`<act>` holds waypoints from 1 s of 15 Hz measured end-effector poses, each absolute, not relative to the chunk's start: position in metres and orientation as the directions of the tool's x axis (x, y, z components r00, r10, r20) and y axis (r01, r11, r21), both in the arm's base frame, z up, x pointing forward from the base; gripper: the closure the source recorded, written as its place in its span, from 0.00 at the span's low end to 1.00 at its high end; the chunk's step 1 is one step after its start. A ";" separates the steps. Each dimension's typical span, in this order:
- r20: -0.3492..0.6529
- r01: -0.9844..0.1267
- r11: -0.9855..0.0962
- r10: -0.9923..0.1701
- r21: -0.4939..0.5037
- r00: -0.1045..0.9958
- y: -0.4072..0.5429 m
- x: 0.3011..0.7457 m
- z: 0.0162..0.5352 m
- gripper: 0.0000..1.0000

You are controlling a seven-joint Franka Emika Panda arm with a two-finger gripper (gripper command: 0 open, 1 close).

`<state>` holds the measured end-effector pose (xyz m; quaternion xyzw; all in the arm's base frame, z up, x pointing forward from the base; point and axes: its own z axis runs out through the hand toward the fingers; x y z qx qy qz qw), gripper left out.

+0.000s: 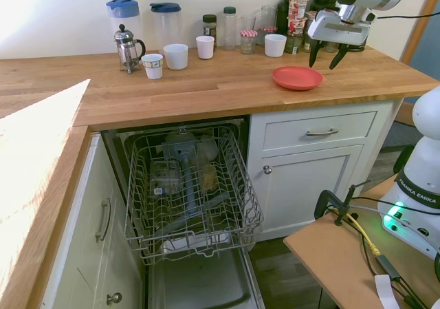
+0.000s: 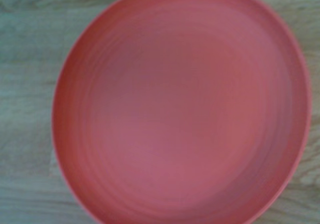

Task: Put the plate in the dishwasher

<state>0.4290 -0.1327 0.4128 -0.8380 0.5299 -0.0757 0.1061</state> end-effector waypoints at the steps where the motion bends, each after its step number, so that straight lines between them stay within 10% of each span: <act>1: 0.011 -0.880 -0.399 -0.912 -0.260 0.410 -0.141 0.434 0.411 0.00; 7: -0.055 -0.895 -0.333 -0.930 -0.297 0.364 -0.174 0.468 0.355 0.00; 8: -0.068 -0.889 -0.332 -0.927 -0.315 0.370 -0.179 0.468 0.349 1.00; 15: -0.123 -0.848 -0.317 -0.908 -0.424 0.401 -0.196 0.472 0.327 1.00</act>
